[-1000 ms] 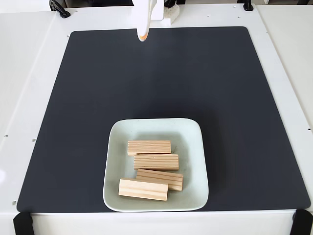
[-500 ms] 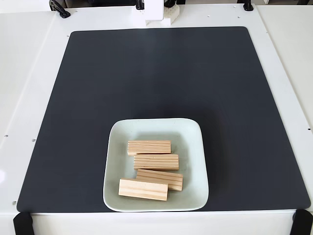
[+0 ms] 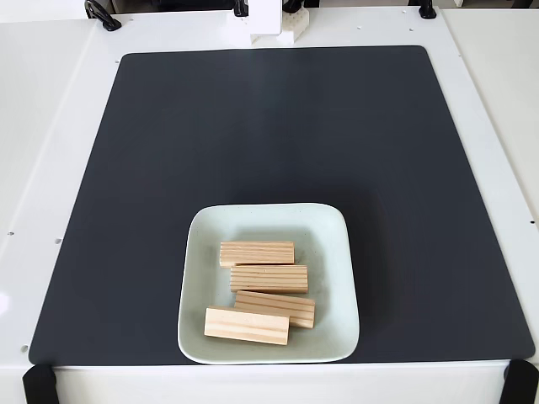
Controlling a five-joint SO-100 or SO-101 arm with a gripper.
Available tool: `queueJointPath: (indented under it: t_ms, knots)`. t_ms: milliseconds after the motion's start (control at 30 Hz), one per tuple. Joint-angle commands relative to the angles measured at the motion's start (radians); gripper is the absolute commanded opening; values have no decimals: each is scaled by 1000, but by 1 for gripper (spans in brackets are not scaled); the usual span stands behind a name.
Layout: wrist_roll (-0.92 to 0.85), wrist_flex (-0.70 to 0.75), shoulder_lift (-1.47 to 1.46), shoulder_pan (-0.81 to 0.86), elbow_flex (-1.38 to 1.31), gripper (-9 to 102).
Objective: Pick up the wooden block and place them on the plate.
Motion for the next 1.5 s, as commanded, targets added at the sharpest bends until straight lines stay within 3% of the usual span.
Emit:
queueJointPath:
  t_ms: [0,400,1033,1467]
  knots:
    - [8,72,9,0,52,0]
    - [3,279,14,40,238,0]
    - [8,868,15,52,249,0]
    - [8,899,15,60,239,0]
